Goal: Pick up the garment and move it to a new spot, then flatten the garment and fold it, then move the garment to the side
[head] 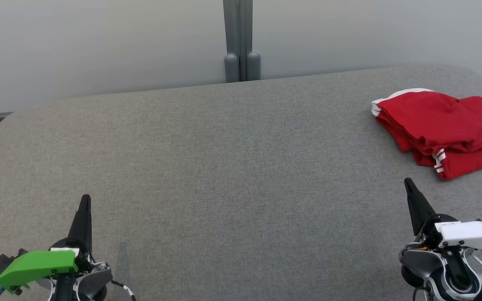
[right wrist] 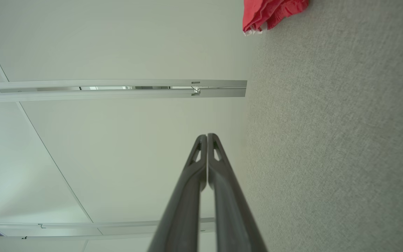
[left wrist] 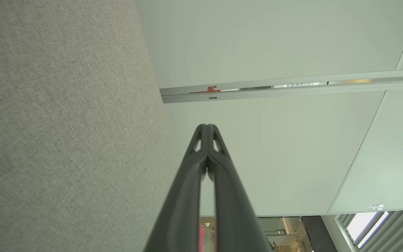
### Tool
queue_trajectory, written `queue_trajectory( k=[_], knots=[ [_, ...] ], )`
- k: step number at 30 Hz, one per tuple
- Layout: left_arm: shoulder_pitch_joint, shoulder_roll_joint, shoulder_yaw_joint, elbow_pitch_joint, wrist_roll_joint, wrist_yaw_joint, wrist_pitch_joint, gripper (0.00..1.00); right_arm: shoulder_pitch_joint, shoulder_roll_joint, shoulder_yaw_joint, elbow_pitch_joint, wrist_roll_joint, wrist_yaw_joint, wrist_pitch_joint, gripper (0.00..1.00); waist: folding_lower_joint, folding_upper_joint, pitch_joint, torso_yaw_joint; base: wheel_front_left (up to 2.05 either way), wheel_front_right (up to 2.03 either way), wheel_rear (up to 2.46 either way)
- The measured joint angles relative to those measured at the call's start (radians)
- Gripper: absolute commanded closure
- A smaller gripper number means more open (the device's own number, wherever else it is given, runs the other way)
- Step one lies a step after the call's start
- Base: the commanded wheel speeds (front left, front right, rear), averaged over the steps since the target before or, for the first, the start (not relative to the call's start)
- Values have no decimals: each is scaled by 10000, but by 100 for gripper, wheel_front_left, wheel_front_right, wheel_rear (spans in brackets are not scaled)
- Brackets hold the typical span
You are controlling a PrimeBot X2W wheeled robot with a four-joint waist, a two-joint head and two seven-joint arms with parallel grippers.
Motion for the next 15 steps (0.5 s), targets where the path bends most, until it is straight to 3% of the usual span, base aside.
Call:
queue_trajectory(
  k=[15],
  knots=[
    [-95, 0, 38, 17, -376, -4, 92, 100, -77, -2, -15, 13, 391, 0, 96, 100, 0, 0, 16, 2, 0, 0, 0]
  ],
)
